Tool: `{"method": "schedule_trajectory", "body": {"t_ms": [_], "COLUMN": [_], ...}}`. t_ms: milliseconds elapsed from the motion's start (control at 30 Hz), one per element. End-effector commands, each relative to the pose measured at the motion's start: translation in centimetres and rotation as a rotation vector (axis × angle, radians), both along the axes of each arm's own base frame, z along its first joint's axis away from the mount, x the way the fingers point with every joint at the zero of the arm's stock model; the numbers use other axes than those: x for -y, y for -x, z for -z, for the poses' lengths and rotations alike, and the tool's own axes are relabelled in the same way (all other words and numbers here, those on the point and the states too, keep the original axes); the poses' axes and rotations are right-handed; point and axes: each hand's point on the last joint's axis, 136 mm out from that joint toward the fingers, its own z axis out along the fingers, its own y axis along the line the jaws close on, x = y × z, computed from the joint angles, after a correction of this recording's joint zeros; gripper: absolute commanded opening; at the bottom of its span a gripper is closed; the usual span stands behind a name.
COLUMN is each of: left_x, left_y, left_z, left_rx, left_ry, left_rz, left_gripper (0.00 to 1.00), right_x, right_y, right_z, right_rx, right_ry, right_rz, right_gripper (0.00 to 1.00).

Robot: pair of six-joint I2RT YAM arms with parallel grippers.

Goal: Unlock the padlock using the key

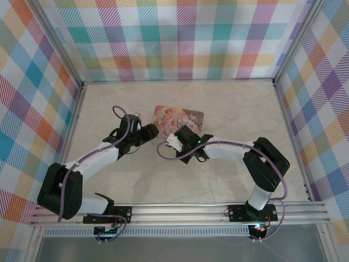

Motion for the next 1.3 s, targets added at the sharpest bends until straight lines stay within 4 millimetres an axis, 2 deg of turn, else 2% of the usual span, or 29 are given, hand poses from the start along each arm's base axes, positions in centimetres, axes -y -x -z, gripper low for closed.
{"method": "schedule_trajectory", "body": {"t_ms": [0, 100, 233, 333, 467, 700, 967, 1267], "left_x": [0.6, 0.9, 1.1, 0.8, 0.5, 0.4, 0.6, 0.7], "left_y": [2.8, 4.4, 6.5, 7.9, 8.7, 8.8, 8.5, 8.4], "left_z": [0.1, 0.7, 2.5, 3.1, 3.0, 3.7, 3.6, 3.7], "left_rx": [-0.047, -0.083, -0.195, -0.244, -0.247, -0.268, -0.269, -0.275], "left_ry": [0.007, 0.019, 0.018, 0.020, 0.009, 0.003, 0.005, 0.011], "left_rz": [0.123, 0.177, 0.227, 0.240, 0.249, 0.248, 0.246, 0.244], "left_gripper": [0.61, 0.61, 0.60, 0.60, 0.60, 0.60, 0.60, 0.60], "right_x": [-0.7, -0.7, -0.8, -1.0, -0.9, -0.8, -0.3, -0.6], "right_y": [-0.2, -0.4, -0.6, -0.6, -0.6, -0.7, -0.6, -0.2], "right_z": [-0.9, -0.9, -1.0, -1.1, -1.1, -0.9, -0.3, 1.3], "right_rx": [0.033, 0.044, 0.055, 0.058, 0.072, 0.112, 0.107, 0.059], "right_ry": [0.002, 0.005, -0.002, -0.010, -0.002, 0.026, 0.059, 0.072], "right_rz": [-0.040, -0.043, -0.042, -0.049, -0.072, -0.127, -0.141, -0.147], "right_gripper": [0.00, 0.00, 0.00, 0.00, 0.00, 0.00, 0.00, 0.00]}}
